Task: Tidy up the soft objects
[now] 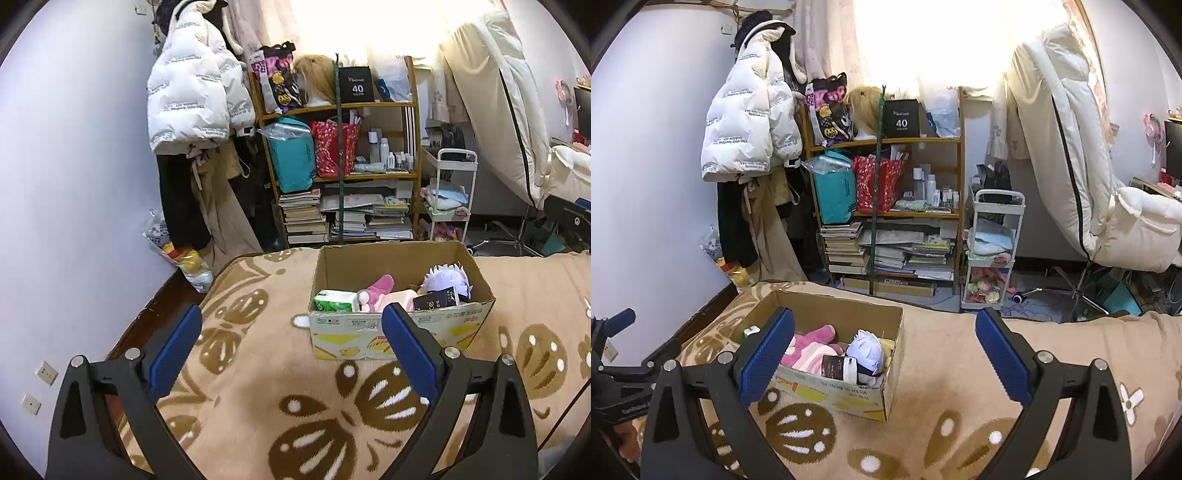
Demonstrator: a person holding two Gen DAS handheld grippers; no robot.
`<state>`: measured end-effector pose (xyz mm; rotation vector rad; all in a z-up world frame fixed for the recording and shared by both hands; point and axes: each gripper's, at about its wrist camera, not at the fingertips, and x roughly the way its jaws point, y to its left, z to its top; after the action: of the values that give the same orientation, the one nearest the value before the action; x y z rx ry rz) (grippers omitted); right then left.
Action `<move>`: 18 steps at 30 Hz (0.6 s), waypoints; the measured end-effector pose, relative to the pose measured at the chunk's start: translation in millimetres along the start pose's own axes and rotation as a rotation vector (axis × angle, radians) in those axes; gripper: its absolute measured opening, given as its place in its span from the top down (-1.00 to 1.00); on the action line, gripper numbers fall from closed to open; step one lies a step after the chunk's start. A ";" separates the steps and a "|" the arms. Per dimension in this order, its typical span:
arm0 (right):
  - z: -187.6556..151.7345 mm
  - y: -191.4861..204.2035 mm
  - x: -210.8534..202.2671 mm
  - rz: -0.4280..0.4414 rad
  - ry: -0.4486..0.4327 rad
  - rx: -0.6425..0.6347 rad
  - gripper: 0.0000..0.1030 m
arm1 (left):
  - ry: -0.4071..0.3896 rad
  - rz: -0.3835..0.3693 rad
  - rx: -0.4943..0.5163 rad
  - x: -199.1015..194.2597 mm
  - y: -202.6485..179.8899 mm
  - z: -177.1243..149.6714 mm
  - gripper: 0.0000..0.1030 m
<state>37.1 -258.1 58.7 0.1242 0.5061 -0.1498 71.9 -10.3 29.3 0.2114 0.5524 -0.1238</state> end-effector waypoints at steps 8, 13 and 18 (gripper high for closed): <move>-8.8 -2.1 -28.9 -0.029 -0.011 -0.009 -0.99 | -0.027 0.010 -0.018 -33.9 13.5 -13.4 -0.88; -15.4 -3.2 -48.9 -0.028 -0.028 -0.005 -1.00 | -0.038 -0.013 -0.059 -51.6 24.8 -22.2 -0.89; -25.2 -1.1 -59.6 -0.024 -0.020 -0.003 -1.00 | -0.071 -0.037 -0.038 -66.2 24.9 -30.5 -0.89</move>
<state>-26.5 -248.6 66.1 0.1139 0.4884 -0.1736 4.8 24.9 43.4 0.1594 0.4880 -0.1558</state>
